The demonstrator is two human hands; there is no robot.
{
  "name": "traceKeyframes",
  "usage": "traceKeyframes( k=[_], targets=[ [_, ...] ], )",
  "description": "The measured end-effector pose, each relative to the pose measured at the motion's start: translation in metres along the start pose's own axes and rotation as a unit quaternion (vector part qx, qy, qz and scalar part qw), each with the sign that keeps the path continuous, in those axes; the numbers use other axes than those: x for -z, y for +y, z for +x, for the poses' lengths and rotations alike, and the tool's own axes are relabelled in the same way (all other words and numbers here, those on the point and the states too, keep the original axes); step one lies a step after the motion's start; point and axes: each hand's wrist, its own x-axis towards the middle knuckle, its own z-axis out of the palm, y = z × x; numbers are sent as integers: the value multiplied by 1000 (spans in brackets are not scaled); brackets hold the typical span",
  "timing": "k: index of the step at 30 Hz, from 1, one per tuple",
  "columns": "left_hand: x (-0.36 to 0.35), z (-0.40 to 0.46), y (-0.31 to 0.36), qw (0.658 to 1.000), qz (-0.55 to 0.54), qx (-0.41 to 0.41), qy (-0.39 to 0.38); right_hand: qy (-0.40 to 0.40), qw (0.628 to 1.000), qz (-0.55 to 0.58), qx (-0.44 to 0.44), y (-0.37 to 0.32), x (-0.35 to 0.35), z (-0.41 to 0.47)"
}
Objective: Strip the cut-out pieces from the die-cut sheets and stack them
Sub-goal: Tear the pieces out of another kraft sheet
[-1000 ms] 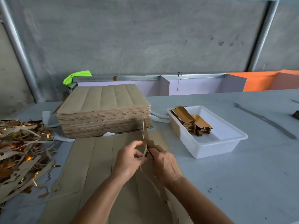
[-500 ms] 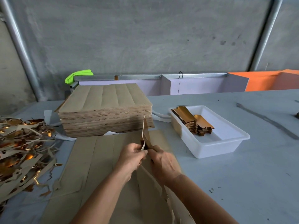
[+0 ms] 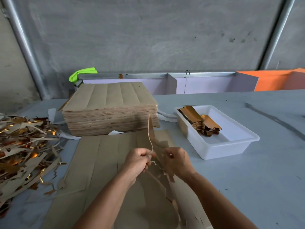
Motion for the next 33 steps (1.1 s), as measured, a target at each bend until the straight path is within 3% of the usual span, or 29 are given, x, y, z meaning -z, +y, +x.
traceKeyframes(
  k=[4, 7, 11, 19, 23, 29, 33],
  targets=[
    [8, 3, -8, 998, -19, 15, 64, 99, 989, -8, -106, 10, 9, 11],
    [11, 5, -12, 995, -41, 21, 83, 95, 984, -8, -150, 12, 11, 18],
    [8, 4, -12, 999, -38, -4, 25, 74, 989, -13, -128, 5, 0, 26],
    [1, 8, -15, 994, 72, -75, -18, 27, 978, -200, -46, -16, -7, 53],
    [6, 24, -12, 955, 258, -85, 116, 15, 993, -113, -18, -10, -13, 56],
    [1, 44, -1, 955, 261, -108, 86, 13, 998, -55, 10, -12, -19, 49],
    [20, 52, -8, 971, 177, -55, 153, 61, 983, 106, -137, 3, 3, 49]
  ],
)
